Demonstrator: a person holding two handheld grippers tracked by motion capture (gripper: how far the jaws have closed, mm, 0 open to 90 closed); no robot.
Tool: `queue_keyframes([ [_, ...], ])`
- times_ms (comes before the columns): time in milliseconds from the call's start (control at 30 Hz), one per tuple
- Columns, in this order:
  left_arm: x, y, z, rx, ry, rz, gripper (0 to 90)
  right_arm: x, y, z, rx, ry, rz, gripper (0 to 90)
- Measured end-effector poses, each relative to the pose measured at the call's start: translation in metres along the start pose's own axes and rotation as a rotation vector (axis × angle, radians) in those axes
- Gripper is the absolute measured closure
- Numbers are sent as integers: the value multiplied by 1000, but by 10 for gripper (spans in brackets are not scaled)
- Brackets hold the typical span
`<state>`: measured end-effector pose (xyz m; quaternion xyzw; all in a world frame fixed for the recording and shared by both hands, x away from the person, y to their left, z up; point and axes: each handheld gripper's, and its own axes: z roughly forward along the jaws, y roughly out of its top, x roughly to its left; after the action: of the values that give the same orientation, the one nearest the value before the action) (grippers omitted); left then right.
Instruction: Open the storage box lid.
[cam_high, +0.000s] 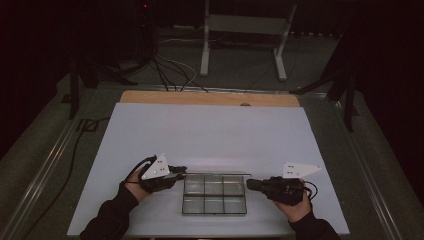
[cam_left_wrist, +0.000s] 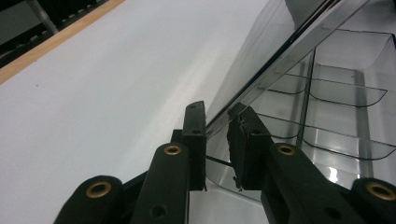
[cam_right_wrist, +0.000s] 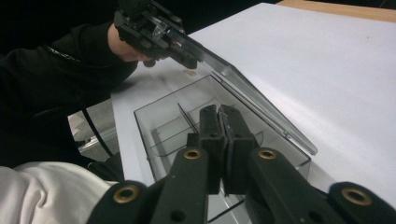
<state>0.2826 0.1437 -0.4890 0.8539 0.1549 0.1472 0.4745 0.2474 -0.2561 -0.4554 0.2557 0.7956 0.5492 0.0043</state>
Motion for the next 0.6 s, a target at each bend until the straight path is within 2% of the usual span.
queue_keyframes([
  [200, 1, 0, 0, -3, -3, -10, 790, -6, -8, -5, 24, -41, 17, 825],
  [267, 2, 0, 0, -6, -4, -15, 793, -9, -10, -6, 38, -72, 18, 773],
  [400, 3, 0, 1, -5, -5, -17, 798, -19, -14, -5, 29, -103, 42, 613],
  [433, 3, 0, 1, -7, -5, -21, 799, -21, -15, -3, 31, -120, 38, 608],
  [600, 4, 1, 1, -8, -5, -25, 802, -29, -14, 4, 28, -129, 57, 593],
])
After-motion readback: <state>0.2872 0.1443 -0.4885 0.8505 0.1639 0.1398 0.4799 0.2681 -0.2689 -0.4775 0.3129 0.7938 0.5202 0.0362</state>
